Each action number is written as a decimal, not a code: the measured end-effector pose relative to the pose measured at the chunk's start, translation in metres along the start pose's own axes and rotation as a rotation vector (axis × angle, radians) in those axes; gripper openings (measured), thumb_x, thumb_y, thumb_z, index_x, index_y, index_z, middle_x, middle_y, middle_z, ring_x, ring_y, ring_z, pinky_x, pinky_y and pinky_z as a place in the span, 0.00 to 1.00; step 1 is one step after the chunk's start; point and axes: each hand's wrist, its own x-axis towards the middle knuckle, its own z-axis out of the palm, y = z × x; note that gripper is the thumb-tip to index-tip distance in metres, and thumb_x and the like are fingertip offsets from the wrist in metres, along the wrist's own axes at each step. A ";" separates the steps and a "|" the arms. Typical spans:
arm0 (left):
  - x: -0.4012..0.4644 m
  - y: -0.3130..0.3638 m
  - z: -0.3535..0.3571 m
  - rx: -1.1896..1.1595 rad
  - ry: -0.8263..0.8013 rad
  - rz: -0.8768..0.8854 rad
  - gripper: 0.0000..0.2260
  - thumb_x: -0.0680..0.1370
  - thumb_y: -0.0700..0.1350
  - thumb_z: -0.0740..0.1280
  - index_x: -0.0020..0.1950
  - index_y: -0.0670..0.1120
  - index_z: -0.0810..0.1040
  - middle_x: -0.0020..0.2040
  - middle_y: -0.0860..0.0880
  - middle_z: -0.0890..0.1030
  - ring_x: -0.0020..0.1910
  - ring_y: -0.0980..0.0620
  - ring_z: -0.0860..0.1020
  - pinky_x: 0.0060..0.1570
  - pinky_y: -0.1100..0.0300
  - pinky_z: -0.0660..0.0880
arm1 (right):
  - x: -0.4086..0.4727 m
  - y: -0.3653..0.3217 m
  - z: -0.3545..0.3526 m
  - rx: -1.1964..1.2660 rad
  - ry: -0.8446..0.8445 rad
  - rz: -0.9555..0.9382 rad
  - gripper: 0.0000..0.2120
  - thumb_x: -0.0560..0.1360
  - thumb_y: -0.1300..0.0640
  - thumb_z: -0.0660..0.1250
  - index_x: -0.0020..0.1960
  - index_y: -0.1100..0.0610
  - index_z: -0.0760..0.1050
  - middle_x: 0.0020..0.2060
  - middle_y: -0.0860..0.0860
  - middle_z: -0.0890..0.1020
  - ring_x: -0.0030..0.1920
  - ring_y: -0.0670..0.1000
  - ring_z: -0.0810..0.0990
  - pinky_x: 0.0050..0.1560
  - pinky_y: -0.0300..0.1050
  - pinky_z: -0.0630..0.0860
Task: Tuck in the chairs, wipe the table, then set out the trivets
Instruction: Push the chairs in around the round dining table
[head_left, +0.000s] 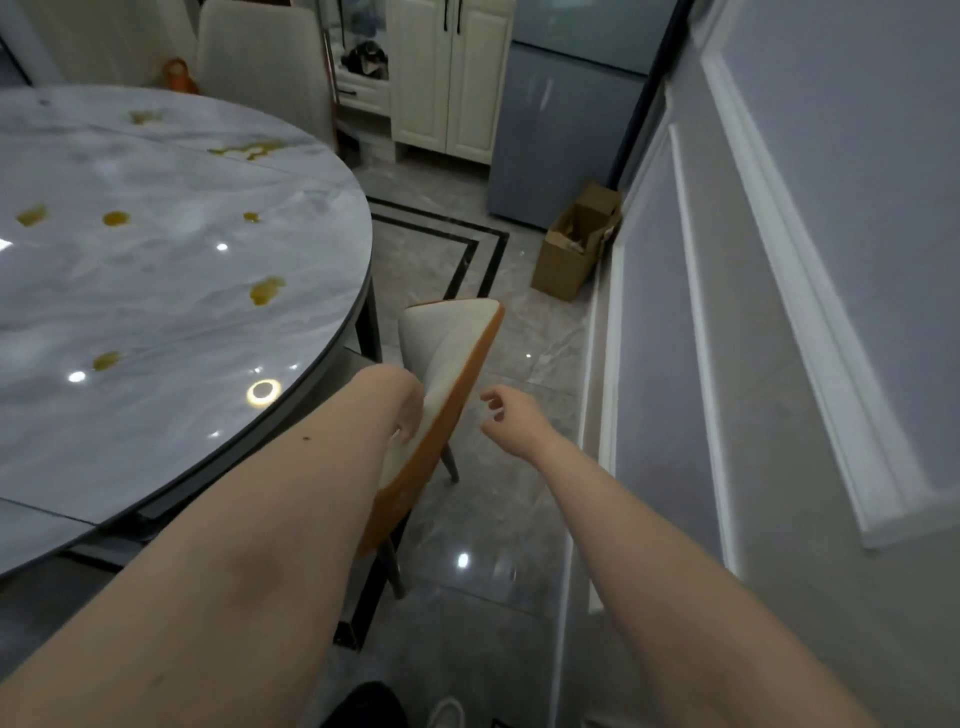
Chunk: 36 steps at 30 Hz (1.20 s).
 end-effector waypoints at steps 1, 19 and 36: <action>0.002 0.007 -0.009 -0.069 0.096 0.002 0.23 0.75 0.42 0.67 0.69 0.42 0.70 0.60 0.44 0.75 0.58 0.43 0.76 0.59 0.48 0.74 | 0.003 0.006 -0.008 -0.002 -0.001 0.006 0.21 0.75 0.62 0.66 0.67 0.60 0.70 0.63 0.58 0.74 0.62 0.56 0.74 0.61 0.45 0.70; 0.160 0.114 -0.198 -0.422 0.383 0.217 0.21 0.78 0.45 0.63 0.69 0.41 0.65 0.67 0.41 0.70 0.64 0.42 0.71 0.65 0.50 0.69 | 0.191 0.067 -0.164 -0.122 0.058 0.130 0.25 0.76 0.56 0.67 0.71 0.58 0.66 0.68 0.57 0.70 0.67 0.55 0.71 0.63 0.43 0.68; 0.339 0.101 -0.348 -0.584 0.230 0.136 0.25 0.78 0.46 0.63 0.73 0.41 0.62 0.69 0.42 0.69 0.66 0.43 0.70 0.63 0.55 0.68 | 0.459 0.064 -0.258 -0.248 -0.111 0.038 0.23 0.78 0.56 0.64 0.71 0.58 0.65 0.69 0.56 0.68 0.68 0.55 0.69 0.64 0.44 0.68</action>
